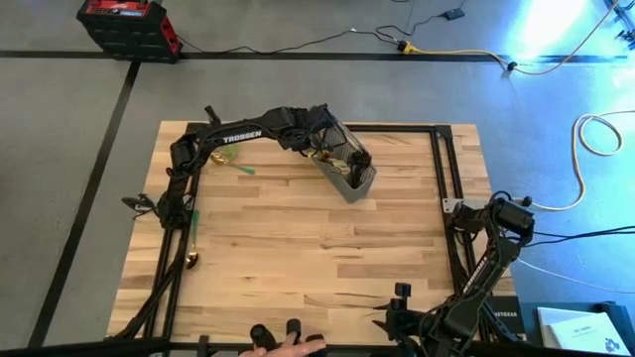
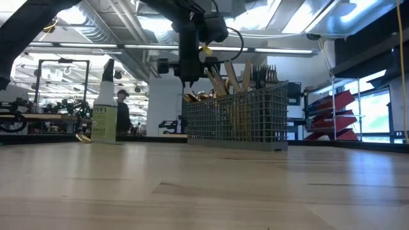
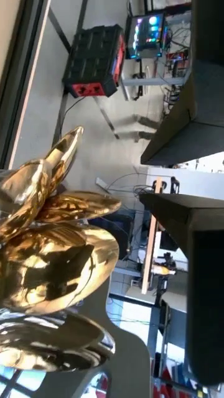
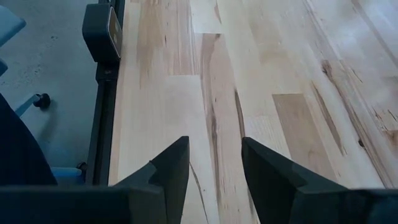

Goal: Sort silverware
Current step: Put the green spoon on the gray silverware organizer

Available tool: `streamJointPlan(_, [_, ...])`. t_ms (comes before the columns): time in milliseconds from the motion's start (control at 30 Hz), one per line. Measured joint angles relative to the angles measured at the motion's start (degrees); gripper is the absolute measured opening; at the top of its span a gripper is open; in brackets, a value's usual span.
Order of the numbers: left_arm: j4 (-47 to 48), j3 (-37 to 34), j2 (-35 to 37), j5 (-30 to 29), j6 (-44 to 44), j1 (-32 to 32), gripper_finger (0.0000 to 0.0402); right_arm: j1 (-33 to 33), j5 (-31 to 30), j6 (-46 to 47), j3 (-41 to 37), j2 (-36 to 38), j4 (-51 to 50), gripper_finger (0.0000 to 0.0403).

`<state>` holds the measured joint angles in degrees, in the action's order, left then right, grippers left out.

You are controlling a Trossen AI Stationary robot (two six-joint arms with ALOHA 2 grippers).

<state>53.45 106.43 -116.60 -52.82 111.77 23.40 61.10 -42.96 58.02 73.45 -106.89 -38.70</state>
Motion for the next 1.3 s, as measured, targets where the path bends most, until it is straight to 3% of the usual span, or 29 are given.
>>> streamJointPlan(300, [-0.4,1.2,1.6,-1.1,-0.2,0.4,0.0077,0.0,0.0,-0.3,0.0,0.0,0.0,0.0131])
streamJointPlan(467, [1.8,5.4,3.8,-4.5,-4.5,3.7,0.0077,0.0,-0.1,-0.4,0.0,0.0,0.0,0.0131])
streamJointPlan(667, [1.1,7.5,10.7,-4.0,-11.8,7.0,0.0077,0.0,-0.4,-1.3,0.0,0.0,0.0,0.0131])
streamJointPlan(733, [5.8,7.5,12.1,-4.5,-17.5,8.2,0.0077,0.0,-0.4,-1.4,0.0,0.0,0.0,0.0131])
streamJointPlan(867, [27.2,7.1,12.3,-5.0,-28.8,7.8,0.0077,0.0,-0.4,-1.4,0.0,0.0,0.0,0.0131])
streamJointPlan(967, [36.8,2.5,11.7,-5.4,-39.1,4.6,0.0077,0.0,-0.4,-1.4,0.0,0.0,0.0,0.0131])
streamJointPlan(1067, [36.4,-3.8,12.0,-5.0,-49.4,1.0,0.0077,0.0,-0.3,-1.5,0.0,0.0,-0.1,0.0131])
streamJointPlan(1300, [36.3,-17.3,13.9,-1.4,-63.7,-7.3,0.0059,0.0,0.0,-1.5,0.0,0.0,-0.2,0.0131])
